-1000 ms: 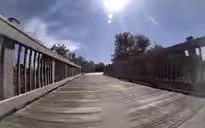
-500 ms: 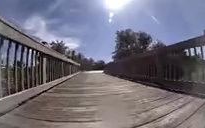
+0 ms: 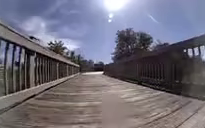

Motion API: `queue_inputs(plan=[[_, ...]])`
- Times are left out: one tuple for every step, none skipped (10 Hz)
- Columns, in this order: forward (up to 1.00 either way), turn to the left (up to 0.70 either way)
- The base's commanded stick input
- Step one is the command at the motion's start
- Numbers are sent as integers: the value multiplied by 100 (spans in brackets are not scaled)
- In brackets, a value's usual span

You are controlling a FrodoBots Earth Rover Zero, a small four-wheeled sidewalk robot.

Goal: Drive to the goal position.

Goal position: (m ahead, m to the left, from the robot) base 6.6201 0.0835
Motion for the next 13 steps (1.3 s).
queue_inputs(plan=[[85,0],[85,0],[85,0],[85,0],[85,0],[85,0],[85,0],[85,0],[85,0],[85,0],[85,0],[85,0],[85,0]])
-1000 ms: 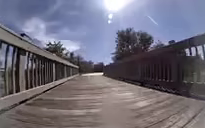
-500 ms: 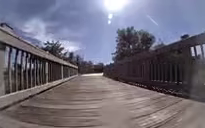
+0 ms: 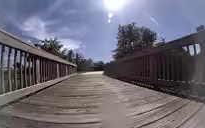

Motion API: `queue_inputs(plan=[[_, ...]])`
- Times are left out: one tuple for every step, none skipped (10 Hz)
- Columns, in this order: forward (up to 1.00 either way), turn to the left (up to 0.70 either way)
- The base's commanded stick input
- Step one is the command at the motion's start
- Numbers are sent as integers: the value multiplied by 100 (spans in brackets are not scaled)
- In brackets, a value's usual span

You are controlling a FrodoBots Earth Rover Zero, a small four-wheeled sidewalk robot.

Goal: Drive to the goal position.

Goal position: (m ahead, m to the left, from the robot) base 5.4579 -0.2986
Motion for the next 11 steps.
queue_inputs(plan=[[85,0],[85,0],[85,0],[85,0],[85,0],[85,0],[85,0],[85,0],[85,0],[85,0],[85,0]])
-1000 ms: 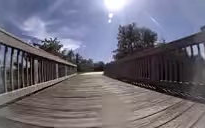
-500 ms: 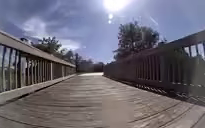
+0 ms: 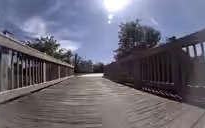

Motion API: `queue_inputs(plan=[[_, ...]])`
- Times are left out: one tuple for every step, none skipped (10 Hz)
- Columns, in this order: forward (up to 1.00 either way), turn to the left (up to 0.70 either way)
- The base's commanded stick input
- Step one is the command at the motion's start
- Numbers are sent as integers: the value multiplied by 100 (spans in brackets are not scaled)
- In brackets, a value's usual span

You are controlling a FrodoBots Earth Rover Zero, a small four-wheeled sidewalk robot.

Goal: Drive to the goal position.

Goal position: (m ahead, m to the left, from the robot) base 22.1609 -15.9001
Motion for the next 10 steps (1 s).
queue_inputs(plan=[[85,0],[85,0],[85,0],[85,0],[85,0],[85,0],[85,0],[85,0],[85,0],[85,0]])
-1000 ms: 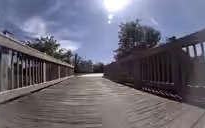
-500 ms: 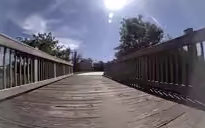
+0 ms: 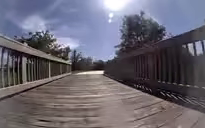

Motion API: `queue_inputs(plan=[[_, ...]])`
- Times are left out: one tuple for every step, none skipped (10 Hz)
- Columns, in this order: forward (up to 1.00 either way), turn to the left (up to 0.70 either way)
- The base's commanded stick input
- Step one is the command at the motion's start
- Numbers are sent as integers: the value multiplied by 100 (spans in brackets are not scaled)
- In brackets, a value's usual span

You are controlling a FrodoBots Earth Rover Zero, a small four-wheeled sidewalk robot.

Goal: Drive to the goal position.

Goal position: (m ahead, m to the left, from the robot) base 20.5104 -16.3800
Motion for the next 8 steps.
queue_inputs(plan=[[85,0],[85,0],[85,0],[85,0],[85,0],[85,0],[85,0],[85,0]])
